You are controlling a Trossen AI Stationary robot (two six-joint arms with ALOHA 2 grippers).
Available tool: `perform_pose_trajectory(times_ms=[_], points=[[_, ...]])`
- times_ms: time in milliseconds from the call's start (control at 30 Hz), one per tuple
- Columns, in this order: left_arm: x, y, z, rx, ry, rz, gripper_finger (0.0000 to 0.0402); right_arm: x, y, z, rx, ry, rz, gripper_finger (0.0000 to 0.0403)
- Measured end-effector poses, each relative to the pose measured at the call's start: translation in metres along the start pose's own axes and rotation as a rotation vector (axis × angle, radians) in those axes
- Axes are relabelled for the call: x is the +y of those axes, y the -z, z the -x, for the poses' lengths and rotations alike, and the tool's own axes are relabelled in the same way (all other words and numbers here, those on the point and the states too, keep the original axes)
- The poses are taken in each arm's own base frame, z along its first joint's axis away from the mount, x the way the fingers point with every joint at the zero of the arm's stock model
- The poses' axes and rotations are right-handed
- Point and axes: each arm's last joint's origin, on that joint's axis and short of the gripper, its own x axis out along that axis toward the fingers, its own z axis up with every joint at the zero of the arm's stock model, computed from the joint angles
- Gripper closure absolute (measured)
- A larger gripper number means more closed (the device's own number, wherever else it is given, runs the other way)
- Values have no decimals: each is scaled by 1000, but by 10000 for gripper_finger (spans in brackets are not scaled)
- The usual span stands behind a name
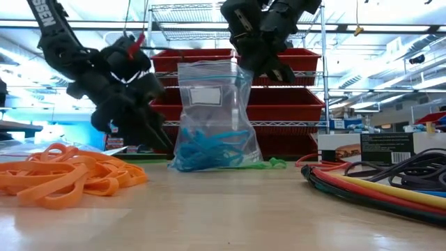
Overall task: Sort rubber bands
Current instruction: Put the blue rubber band into the transparent zip bag
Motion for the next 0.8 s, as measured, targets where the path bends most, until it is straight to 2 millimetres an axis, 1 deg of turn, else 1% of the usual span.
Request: perform_pose_trajectory(times_ms=[200, 267, 333, 367, 433, 500, 533, 667, 800], points=[[5, 9, -24, 28, 0, 28, 195, 1, 1, 0, -4, 0, 3, 403], [8, 7, -33, 30, -4, 33, 202, 1, 0, 0, -6, -2, 4, 403], [10, 7, -42, 47, -6, 35, 224, 1, 0, 0, -5, -2, 4, 403], [11, 7, -46, 60, -5, 38, 243, 1, 0, 0, -5, -1, 3, 403], [13, 6, -50, 77, -5, 41, 299, 1, 1, 0, -4, -1, 3, 403], [13, 6, -51, 79, -4, 29, 367, 1, 1, 0, -4, -1, 4, 403], [13, 6, -51, 77, 0, 25, 382, 1, 1, 0, -4, -1, 5, 403], [11, -1, -42, 65, 20, 21, 395, 1, 1, 0, -5, -2, 10, 403], [5, -10, -25, 91, 39, 33, 398, 2, 1, 0, -3, -2, 11, 403]])
